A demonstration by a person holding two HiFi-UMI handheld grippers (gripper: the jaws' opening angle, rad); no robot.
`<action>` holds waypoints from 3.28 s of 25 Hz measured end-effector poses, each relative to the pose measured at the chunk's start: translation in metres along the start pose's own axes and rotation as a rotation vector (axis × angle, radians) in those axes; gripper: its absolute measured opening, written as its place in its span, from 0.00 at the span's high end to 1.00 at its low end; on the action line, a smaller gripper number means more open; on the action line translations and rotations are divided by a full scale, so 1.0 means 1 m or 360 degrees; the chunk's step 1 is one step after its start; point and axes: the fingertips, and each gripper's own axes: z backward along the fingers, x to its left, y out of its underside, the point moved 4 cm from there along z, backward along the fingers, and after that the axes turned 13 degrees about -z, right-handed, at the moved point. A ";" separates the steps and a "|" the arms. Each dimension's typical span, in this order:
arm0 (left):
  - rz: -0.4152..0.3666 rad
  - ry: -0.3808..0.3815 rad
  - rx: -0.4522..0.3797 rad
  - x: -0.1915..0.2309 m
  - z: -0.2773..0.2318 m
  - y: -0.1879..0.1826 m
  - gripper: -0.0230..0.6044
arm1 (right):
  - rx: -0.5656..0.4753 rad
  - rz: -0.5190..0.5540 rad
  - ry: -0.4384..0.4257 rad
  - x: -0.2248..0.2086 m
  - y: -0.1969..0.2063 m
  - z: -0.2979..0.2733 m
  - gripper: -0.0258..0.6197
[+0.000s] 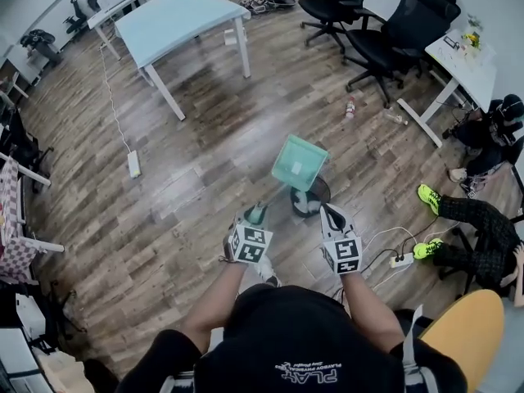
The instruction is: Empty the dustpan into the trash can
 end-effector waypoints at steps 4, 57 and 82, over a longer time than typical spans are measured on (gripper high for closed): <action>0.0110 -0.0052 0.0026 0.033 -0.004 0.012 0.81 | -0.0035 0.0032 0.0011 0.012 -0.016 -0.025 0.92; 0.0470 -0.0070 0.0764 0.081 -0.161 0.144 0.81 | 0.0319 -0.0201 -0.0094 -0.053 0.063 -0.165 0.92; 0.0465 0.0088 0.0826 0.039 -0.199 0.173 0.81 | 0.0443 -0.0254 -0.0156 -0.059 0.097 -0.182 0.92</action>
